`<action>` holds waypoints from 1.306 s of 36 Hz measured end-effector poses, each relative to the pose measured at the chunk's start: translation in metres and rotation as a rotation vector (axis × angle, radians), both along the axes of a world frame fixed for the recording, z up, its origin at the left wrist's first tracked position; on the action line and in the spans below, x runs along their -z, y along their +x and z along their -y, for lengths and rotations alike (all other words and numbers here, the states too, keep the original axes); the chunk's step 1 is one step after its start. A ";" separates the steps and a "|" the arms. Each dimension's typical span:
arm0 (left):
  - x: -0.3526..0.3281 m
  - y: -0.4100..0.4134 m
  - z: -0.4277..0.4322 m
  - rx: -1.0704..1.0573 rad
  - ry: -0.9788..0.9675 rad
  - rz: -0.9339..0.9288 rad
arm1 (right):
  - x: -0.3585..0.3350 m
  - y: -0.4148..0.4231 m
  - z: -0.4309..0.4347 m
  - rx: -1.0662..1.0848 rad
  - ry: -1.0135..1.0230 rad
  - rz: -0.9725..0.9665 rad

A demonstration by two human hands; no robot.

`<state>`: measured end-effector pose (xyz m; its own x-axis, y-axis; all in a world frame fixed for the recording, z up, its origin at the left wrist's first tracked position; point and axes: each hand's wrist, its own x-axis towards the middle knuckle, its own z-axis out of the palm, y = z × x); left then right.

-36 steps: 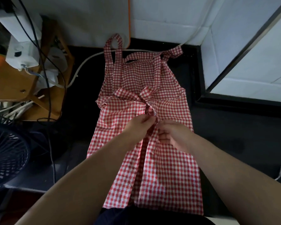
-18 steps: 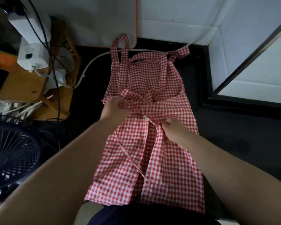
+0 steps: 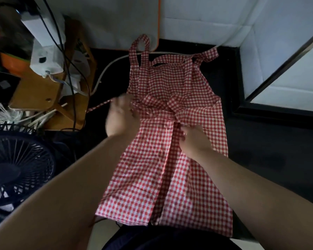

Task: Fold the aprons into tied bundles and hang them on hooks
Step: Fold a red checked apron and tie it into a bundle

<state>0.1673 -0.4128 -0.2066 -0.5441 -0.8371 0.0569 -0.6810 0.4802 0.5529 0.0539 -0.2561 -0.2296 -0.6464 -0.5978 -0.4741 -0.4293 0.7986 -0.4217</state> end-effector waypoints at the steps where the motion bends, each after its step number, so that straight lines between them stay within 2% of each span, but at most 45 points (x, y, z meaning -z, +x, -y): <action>1: 0.010 0.000 -0.006 0.151 0.064 0.061 | -0.002 -0.001 0.004 -0.004 -0.036 0.015; 3: 0.029 0.004 -0.016 0.383 0.178 0.200 | -0.002 -0.005 0.011 -0.030 -0.072 0.017; 5: 0.043 0.011 -0.023 0.454 0.242 0.316 | 0.002 -0.011 0.017 -0.011 -0.078 0.012; 10: 0.048 0.016 -0.024 0.447 0.300 0.332 | 0.011 -0.018 0.035 0.077 -0.023 0.182; 13: 0.043 0.015 -0.021 0.425 0.322 0.300 | 0.008 -0.015 0.043 0.230 -0.173 0.322; 15: 0.042 0.012 -0.019 0.413 0.348 0.311 | 0.002 -0.014 0.044 0.370 -0.265 0.491; 18: 0.043 0.007 -0.017 0.430 0.337 0.416 | -0.007 -0.018 0.040 0.552 -0.390 0.737; 22: 0.044 -0.001 -0.016 0.448 0.319 0.545 | -0.021 -0.033 0.032 0.691 -0.519 0.859; 25: 0.044 -0.004 -0.015 0.440 0.320 0.601 | -0.037 -0.051 0.026 0.790 -0.601 0.757; 27: 0.042 -0.006 -0.016 0.423 0.320 0.615 | -0.049 -0.064 0.021 0.797 -0.556 0.555; 32: 0.038 -0.011 -0.022 0.413 0.249 0.668 | -0.064 -0.089 -0.009 0.639 -0.185 -0.362; 34: 0.034 -0.013 -0.021 0.381 0.232 0.644 | -0.060 -0.087 -0.019 0.538 -0.045 -0.538; 37: 0.022 -0.017 -0.013 0.263 0.153 0.446 | -0.047 -0.077 -0.021 0.360 0.028 -0.563; 39: 0.011 -0.019 -0.003 0.154 0.032 0.278 | -0.042 -0.071 -0.014 0.192 0.004 -0.517; 41: 0.003 -0.020 0.010 0.031 -0.005 0.207 | -0.040 -0.066 -0.002 0.101 -0.037 -0.443; 44: -0.002 -0.021 0.033 -0.181 0.173 0.259 | -0.034 -0.069 0.015 0.111 -0.102 -0.318; 47: 0.008 -0.029 0.057 -0.384 0.482 0.300 | -0.026 -0.078 0.034 0.056 -0.065 -0.161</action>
